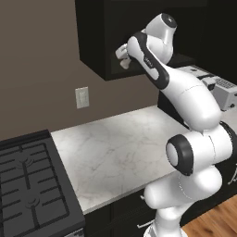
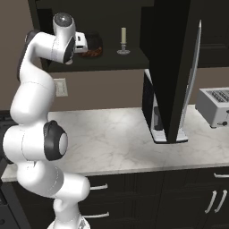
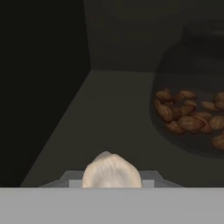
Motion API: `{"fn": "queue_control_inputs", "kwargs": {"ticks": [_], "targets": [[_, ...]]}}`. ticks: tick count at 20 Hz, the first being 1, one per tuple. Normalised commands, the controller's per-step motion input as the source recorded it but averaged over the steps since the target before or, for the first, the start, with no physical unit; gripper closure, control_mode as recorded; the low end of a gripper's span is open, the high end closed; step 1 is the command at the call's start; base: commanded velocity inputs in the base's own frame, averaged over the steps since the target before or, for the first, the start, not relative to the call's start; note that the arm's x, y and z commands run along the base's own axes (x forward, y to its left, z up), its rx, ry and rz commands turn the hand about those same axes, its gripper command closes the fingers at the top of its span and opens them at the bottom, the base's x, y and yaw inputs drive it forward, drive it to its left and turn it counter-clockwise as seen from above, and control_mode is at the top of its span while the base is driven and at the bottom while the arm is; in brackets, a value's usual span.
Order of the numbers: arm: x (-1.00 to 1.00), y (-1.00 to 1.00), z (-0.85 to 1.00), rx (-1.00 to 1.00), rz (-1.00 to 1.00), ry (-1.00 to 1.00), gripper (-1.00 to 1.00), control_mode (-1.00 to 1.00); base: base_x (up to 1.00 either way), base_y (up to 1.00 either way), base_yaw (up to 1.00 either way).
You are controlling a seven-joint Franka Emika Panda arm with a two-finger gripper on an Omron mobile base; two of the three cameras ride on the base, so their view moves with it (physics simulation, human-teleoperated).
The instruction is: Pick the jar and candle from the dining table and place them in the open cabinet. Close the cabinet after placing the objects.
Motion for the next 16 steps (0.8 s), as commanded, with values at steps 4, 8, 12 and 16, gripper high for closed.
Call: {"fn": "queue_control_inputs", "kwargs": {"ticks": [4,8,12,16], "targets": [[0.06,0.03,-0.01,-0.01,0.0,0.0,1.0,-1.0,0.0,0.0,0.0],[0.04,0.05,-0.18,-0.05,0.0,0.0,1.0,-1.0,0.0,0.0,0.0],[0.07,0.09,-0.18,-0.05,0.0,0.0,1.0,-1.0,0.0,0.0,0.0],[0.04,0.11,-0.05,-0.03,0.0,0.0,1.0,-1.0,0.0,0.0,0.0]]}}
